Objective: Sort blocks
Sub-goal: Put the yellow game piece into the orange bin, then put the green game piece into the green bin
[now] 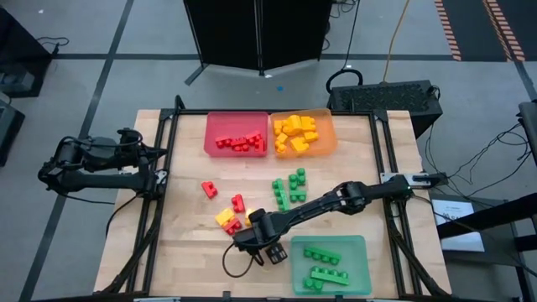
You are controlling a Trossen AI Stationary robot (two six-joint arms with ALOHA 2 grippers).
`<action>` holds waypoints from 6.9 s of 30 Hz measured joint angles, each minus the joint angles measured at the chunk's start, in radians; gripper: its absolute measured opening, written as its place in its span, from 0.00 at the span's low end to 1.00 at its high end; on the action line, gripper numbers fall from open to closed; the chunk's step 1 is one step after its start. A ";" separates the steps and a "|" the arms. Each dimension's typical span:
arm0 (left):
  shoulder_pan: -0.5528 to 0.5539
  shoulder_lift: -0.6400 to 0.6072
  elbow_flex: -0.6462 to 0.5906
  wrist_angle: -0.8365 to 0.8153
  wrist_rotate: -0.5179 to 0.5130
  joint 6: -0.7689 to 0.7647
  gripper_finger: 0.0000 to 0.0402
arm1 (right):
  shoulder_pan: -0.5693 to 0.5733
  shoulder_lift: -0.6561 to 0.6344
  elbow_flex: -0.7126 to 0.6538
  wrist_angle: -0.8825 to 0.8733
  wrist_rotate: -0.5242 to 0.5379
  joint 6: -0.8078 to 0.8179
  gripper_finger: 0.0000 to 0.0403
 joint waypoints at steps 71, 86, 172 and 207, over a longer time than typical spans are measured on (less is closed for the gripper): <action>0.000 0.000 0.000 0.000 0.048 0.027 0.00 | -0.065 -0.132 -0.224 -0.239 0.052 0.417 0.35; 0.000 0.000 0.000 0.001 0.028 0.027 0.00 | -0.210 -0.228 0.059 -0.385 0.192 0.269 0.35; 0.000 0.000 0.000 -0.121 -0.012 0.002 0.00 | -0.509 -0.717 -0.911 0.228 0.079 1.085 0.77; 0.000 0.000 0.000 -0.129 -0.024 0.010 0.00 | -0.499 -0.666 -0.908 0.222 0.144 1.246 0.61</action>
